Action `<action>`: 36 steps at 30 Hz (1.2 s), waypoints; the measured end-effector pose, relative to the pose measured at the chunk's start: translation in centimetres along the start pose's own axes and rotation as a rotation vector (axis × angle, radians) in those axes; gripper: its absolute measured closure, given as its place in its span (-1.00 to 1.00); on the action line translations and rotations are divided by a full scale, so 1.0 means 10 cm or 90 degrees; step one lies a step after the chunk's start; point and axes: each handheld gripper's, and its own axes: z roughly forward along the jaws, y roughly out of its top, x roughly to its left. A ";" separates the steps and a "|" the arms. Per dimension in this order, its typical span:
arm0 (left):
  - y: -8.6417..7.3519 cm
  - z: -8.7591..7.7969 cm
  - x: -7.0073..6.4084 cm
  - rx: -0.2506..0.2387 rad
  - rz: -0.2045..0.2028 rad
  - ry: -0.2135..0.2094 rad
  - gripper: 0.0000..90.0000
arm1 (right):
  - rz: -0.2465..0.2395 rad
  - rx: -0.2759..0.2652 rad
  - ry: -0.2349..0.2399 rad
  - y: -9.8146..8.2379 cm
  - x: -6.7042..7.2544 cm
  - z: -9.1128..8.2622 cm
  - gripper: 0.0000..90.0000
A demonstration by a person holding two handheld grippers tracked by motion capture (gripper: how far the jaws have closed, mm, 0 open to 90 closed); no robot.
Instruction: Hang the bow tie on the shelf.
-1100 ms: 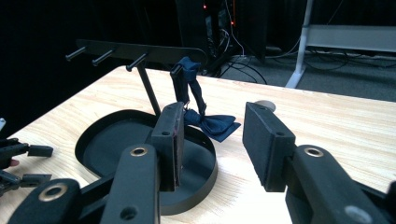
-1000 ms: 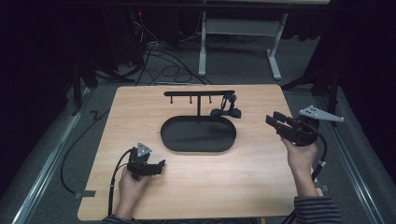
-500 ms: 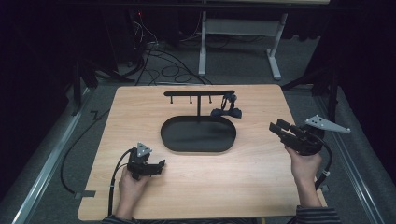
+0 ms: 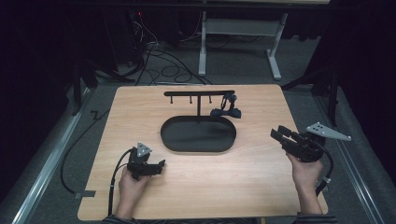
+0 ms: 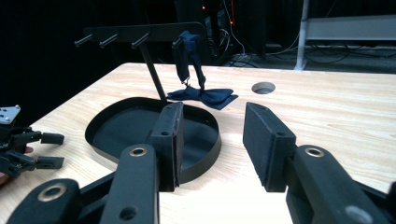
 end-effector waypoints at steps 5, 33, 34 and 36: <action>0.00 0.00 0.00 -0.001 0.000 0.000 -0.65 | 0.004 0.000 0.002 -0.04 0.00 -0.01 0.33; 0.00 0.00 0.00 -0.001 0.000 0.000 -0.65 | 0.021 0.008 0.034 -0.27 0.11 0.00 0.34; 0.00 0.00 0.00 -0.001 0.000 0.000 -0.65 | 0.021 0.009 0.036 -0.28 0.11 0.02 0.34; 0.00 0.00 0.00 -0.001 0.000 0.000 -0.65 | 0.024 0.014 0.039 -0.31 0.11 0.04 0.34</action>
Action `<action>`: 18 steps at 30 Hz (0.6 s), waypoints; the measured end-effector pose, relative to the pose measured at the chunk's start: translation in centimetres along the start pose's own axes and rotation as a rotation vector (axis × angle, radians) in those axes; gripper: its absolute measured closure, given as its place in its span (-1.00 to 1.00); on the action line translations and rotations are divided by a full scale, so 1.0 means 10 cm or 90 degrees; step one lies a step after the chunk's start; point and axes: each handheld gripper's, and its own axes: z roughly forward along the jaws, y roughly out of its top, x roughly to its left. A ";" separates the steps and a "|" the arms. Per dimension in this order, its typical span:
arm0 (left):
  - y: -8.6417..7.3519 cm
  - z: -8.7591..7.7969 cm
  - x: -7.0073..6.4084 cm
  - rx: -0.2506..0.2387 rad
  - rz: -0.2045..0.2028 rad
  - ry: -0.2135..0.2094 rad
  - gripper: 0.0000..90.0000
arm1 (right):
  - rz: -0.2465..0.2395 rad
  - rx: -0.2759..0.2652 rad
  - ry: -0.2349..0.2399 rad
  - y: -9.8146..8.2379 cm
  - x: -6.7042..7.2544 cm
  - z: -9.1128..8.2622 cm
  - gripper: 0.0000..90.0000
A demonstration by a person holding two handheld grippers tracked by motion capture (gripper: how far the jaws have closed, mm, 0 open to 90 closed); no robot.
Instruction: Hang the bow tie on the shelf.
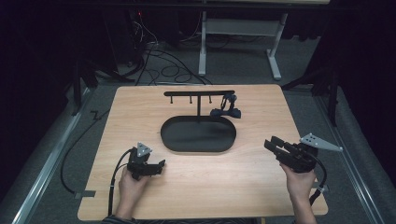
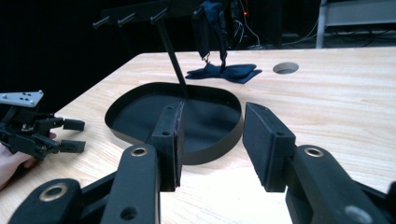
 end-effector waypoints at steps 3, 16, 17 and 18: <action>0.00 0.00 0.00 0.000 0.000 0.000 -0.65 | -0.004 -0.001 -0.002 -0.04 0.00 0.03 0.34; 0.00 0.00 0.00 0.001 0.000 -0.001 -0.65 | 0.015 0.025 0.005 -0.21 -0.03 0.16 0.33; 0.00 0.00 0.00 0.000 0.000 0.000 -0.65 | 0.015 0.025 0.005 -0.22 -0.02 0.17 0.33; 0.00 0.00 0.00 0.000 0.000 0.000 -0.65 | 0.016 0.026 0.006 -0.23 -0.02 0.18 0.33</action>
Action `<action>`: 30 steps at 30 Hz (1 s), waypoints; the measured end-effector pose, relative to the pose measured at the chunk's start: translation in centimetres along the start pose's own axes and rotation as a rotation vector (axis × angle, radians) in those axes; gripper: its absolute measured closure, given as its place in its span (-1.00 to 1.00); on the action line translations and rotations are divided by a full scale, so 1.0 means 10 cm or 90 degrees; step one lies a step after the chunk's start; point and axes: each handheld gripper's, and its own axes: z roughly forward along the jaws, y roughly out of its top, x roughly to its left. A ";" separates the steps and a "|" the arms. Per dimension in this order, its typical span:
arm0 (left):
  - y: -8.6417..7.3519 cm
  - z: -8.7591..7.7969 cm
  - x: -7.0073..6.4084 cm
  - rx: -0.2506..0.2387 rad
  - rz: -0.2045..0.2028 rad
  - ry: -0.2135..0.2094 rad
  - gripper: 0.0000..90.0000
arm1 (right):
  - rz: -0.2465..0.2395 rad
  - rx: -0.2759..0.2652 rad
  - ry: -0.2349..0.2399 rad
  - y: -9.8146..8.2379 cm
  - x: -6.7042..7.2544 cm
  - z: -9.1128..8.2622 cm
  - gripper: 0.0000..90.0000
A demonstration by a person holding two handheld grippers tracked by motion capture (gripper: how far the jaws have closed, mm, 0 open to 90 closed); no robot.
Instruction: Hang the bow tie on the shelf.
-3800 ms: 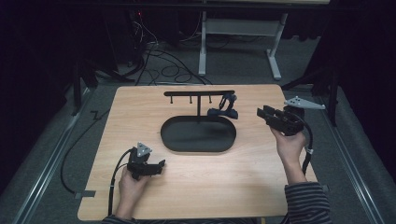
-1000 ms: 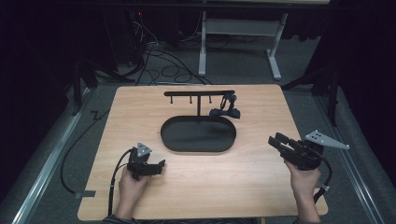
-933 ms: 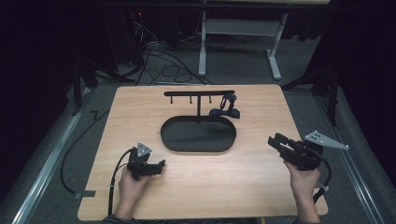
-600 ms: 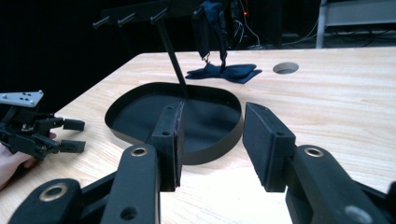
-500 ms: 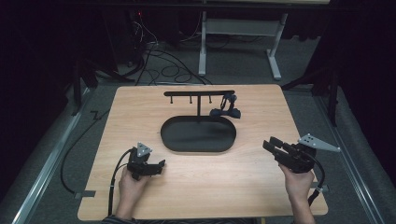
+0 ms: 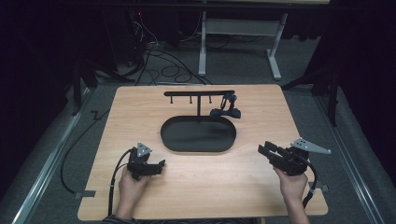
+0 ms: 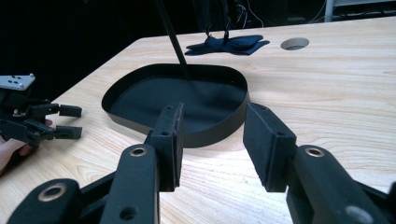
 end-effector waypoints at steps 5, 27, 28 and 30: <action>0.00 0.00 0.00 0.001 0.000 -0.001 -0.65 | 0.000 0.016 0.003 -0.05 0.01 0.08 0.31; 0.00 0.00 0.00 0.001 0.000 -0.001 -0.65 | -0.007 0.072 0.025 -0.22 0.06 0.40 0.25; 0.00 0.00 0.00 0.001 0.000 -0.001 -0.65 | -0.008 0.072 0.025 -0.22 0.06 0.41 0.25; 0.00 0.00 0.00 0.001 0.000 -0.001 -0.65 | -0.008 0.075 0.026 -0.23 0.07 0.42 0.25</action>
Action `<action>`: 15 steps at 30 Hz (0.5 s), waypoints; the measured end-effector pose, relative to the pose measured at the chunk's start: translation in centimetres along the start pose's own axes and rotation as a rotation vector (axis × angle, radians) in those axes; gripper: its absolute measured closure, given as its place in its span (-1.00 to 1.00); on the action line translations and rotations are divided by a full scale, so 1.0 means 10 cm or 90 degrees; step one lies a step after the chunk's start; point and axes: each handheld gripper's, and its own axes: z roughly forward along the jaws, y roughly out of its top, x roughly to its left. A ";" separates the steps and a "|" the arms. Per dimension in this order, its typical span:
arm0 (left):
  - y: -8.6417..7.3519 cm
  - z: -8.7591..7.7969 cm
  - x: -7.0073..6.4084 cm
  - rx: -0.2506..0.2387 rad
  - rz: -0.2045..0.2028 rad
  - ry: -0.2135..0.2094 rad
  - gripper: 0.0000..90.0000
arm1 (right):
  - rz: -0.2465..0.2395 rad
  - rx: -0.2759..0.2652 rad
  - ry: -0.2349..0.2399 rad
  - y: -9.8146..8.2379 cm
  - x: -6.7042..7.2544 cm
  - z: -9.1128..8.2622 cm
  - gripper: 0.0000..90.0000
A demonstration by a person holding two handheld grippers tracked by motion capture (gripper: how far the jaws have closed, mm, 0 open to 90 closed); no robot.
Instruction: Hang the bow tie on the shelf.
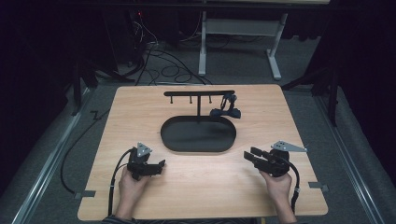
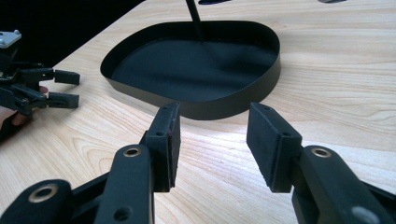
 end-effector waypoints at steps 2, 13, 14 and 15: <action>0.00 0.00 0.00 0.000 0.000 0.000 -0.65 | 0.000 0.004 0.001 0.00 0.01 0.01 0.24; 0.00 0.00 0.00 -0.001 0.000 0.001 -0.65 | -0.011 0.033 0.004 -0.06 0.04 0.15 0.23; 0.00 0.00 0.00 -0.001 0.000 0.001 -0.65 | -0.009 0.037 0.004 -0.07 0.04 0.17 0.23; 0.00 0.00 0.00 -0.001 0.000 0.000 -0.65 | -0.009 0.040 0.004 -0.08 0.04 0.19 0.23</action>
